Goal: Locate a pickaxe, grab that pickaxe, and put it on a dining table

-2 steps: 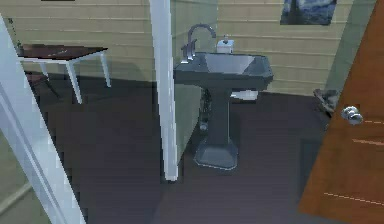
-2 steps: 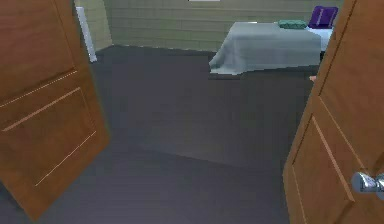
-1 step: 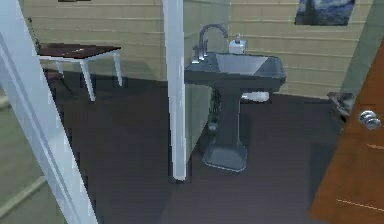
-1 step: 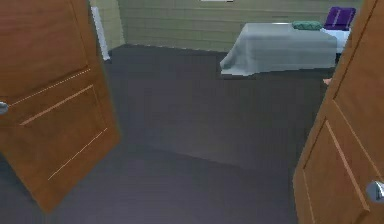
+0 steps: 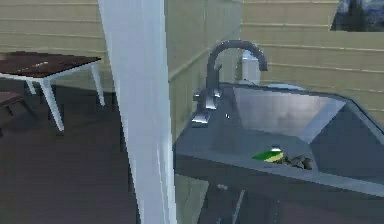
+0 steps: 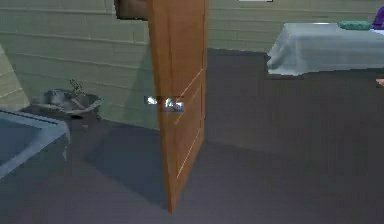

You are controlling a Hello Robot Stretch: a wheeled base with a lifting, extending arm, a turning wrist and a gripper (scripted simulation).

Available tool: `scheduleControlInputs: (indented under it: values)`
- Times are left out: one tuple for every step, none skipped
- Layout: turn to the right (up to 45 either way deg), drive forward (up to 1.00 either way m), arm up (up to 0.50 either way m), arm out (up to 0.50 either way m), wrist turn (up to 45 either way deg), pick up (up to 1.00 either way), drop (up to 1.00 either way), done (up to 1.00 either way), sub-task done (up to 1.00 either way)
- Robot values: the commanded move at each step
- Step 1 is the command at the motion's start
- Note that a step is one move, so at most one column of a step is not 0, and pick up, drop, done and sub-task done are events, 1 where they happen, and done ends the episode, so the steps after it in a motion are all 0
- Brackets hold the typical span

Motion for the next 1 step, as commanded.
scheduleControlInputs:
  values:
    - [-45.0,0.0,0.0,0.0,0.0,0.0,0.0,0.0,0.0]
